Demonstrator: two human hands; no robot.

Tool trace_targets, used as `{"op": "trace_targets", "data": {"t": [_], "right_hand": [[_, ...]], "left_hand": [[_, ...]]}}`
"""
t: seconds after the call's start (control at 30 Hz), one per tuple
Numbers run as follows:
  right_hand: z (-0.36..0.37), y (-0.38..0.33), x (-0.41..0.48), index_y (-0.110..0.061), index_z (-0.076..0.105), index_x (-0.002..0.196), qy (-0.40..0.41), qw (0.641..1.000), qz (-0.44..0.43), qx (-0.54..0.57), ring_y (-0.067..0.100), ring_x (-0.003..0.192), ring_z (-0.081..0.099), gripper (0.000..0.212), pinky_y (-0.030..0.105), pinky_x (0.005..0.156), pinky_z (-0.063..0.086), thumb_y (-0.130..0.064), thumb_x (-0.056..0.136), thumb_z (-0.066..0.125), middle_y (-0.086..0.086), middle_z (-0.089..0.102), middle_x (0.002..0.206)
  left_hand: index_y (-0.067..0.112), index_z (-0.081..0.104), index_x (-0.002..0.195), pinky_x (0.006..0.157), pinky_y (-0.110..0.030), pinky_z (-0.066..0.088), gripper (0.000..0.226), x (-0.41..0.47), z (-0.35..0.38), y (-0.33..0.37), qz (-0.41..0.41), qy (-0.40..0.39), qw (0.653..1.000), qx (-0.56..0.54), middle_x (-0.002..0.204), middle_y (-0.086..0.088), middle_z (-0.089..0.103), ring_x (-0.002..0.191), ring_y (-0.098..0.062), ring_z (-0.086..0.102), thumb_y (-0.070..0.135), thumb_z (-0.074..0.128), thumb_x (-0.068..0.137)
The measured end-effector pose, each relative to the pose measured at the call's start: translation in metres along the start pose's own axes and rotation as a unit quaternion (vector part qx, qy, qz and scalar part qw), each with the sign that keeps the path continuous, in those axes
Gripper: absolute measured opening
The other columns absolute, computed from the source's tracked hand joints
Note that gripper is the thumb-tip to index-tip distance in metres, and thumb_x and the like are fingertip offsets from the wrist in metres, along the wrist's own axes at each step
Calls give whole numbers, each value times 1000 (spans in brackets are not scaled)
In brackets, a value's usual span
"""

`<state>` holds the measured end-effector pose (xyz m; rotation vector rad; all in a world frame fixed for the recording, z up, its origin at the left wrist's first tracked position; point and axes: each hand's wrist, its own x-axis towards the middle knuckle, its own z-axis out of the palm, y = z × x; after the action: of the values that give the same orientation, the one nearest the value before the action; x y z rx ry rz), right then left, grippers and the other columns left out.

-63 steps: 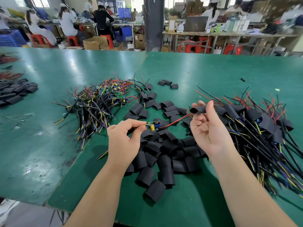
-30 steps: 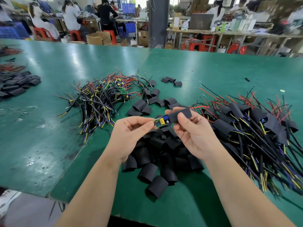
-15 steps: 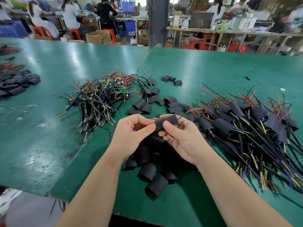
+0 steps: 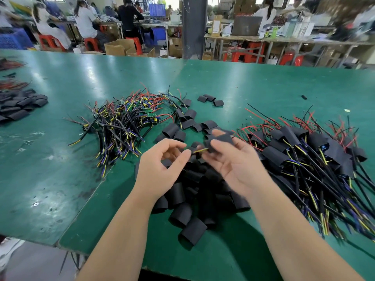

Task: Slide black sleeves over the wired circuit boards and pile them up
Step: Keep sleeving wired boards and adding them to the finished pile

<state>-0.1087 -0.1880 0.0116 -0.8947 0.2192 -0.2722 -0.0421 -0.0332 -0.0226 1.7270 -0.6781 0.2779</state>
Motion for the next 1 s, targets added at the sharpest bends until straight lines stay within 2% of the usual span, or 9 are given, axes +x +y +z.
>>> {"op": "trace_targets", "data": {"t": [0.17, 0.23, 0.3, 0.37, 0.43, 0.57, 0.77, 0.87, 1.0], "right_hand": [[-21, -52, -7, -12, 48, 95, 102, 981, -160, 42, 16, 61, 68, 24, 18, 54, 50, 3, 85, 64, 3, 68, 72], [-33, -64, -9, -15, 51, 92, 204, 942, -245, -109, 14, 59, 66, 23, 23, 58, 51, -1, 84, 68, -2, 68, 71], [-48, -69, -8, -18, 59, 92, 300, 825, -258, -402, 19, 73, 68, 17, 34, 72, 53, -12, 82, 71, 1, 71, 82], [-58, -68, -9, -21, 65, 100, 360, 673, -178, -621, 31, 98, 62, 19, 42, 89, 45, -23, 81, 69, 8, 68, 105], [-58, -64, -9, -25, 67, 106, 377, 616, -148, -675, 39, 108, 53, 24, 48, 94, 36, -25, 83, 66, 13, 60, 117], [-46, -51, -3, -25, 68, 104, 323, 633, -213, -670, 34, 109, 51, 22, 43, 90, 31, -20, 83, 61, 10, 60, 115], [-40, -27, 4, -23, 68, 99, 232, 651, -211, -691, 26, 99, 56, 17, 38, 85, 32, -17, 85, 61, 1, 64, 105], [-37, -25, 5, -24, 68, 97, 224, 660, -217, -684, 25, 96, 57, 16, 38, 85, 33, -16, 85, 61, -1, 65, 100], [-35, -22, 5, -23, 67, 98, 200, 665, -208, -689, 24, 94, 58, 15, 42, 91, 41, -17, 87, 59, -2, 65, 98]], "left_hand": [[27, 64, 87, 75, -26, 47, 15, 3, -6, -11, -30, 68, 989, 127, 80, 11, 65, 78, -10, 59, 28, 50, 91], [23, 66, 93, 83, -38, 45, 13, 4, -7, -16, -47, 97, 972, 208, 90, 7, 63, 86, -18, 56, 19, 54, 90], [23, 66, 101, 88, -37, 39, 21, 5, -7, -19, -83, 127, 948, 281, 104, 2, 60, 98, -24, 51, 12, 58, 85], [25, 63, 111, 90, -36, 31, 33, 5, -8, -20, -130, 146, 925, 325, 117, -2, 53, 110, -27, 43, 11, 59, 81], [27, 56, 123, 97, -39, 28, 45, 5, -9, -22, -187, 142, 912, 337, 127, -3, 46, 118, -30, 35, 12, 58, 80], [32, 47, 131, 102, -43, 25, 53, 7, -13, -21, -243, 118, 895, 356, 133, -3, 44, 122, -30, 33, 19, 57, 81], [27, 57, 115, 92, -40, 30, 33, 34, -52, -12, -162, 256, 872, 384, 105, 0, 63, 107, -29, 50, 28, 54, 82], [22, 59, 115, 94, -41, 35, 35, 63, -74, -20, -235, 182, 841, 451, 108, -7, 68, 109, -32, 56, 40, 52, 86], [12, 68, 90, 81, -39, 45, 44, 86, -84, -34, -290, 88, 809, 504, 96, -15, 67, 95, -35, 61, 54, 58, 81]]}}
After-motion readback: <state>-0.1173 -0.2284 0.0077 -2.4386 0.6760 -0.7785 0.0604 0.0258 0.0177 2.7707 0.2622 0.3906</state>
